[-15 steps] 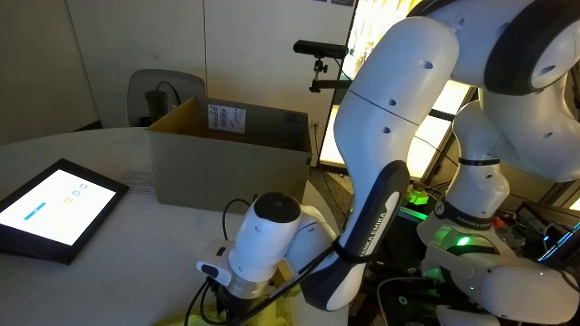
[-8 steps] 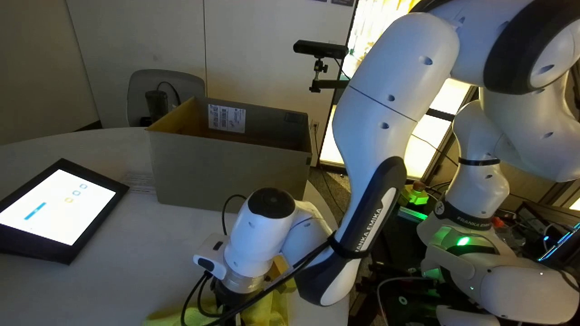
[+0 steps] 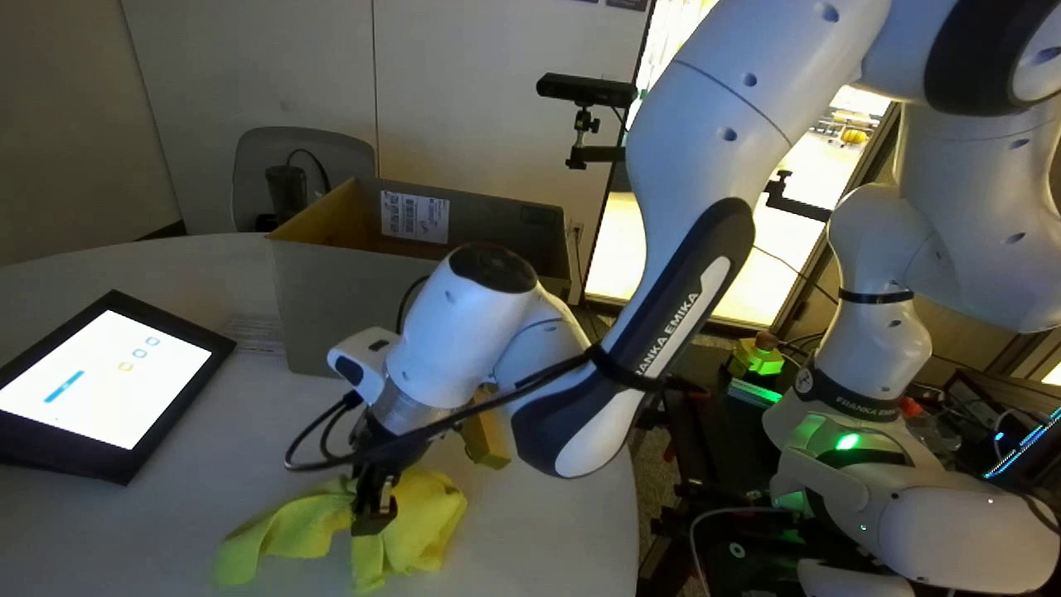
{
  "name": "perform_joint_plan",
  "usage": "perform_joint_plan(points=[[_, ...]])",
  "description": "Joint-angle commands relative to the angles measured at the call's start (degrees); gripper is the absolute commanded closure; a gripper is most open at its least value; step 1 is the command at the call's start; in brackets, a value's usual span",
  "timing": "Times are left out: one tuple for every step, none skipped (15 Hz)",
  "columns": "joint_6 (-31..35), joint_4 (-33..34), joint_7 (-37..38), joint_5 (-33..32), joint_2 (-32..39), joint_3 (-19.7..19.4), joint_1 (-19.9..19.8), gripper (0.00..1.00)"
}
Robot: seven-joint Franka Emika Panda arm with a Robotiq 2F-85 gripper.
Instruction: Pick up the marker and wrap it on the cloth, then put the cloth in the box
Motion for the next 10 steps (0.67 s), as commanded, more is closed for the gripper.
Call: perform_joint_plan(points=[[2.0, -3.8, 5.4, -1.6, -6.7, -6.6, 4.4, 0.97], [2.5, -4.0, 6.6, -1.9, -7.6, -9.1, 6.1, 0.97], [2.7, -4.0, 7.8, -2.1, -8.3, -11.6, 7.8, 0.98], [3.2, -4.0, 9.0, -2.4, -8.7, -14.6, 9.9, 0.98], [3.7, -3.8, 9.5, -1.3, -8.7, -18.7, 13.1, 0.98], [3.7, -3.5, 10.6, -1.3, -8.9, -22.1, 15.4, 0.98], [3.6, -3.2, 11.7, -1.0, -9.0, -25.7, 17.6, 0.98], [3.7, -2.6, 13.5, -0.7, -8.5, -30.2, 20.3, 0.98], [3.3, -2.2, 14.9, -0.4, -8.1, -34.0, 22.6, 0.98], [2.5, -1.5, 16.4, -0.1, -7.6, -37.8, 24.5, 0.98]])
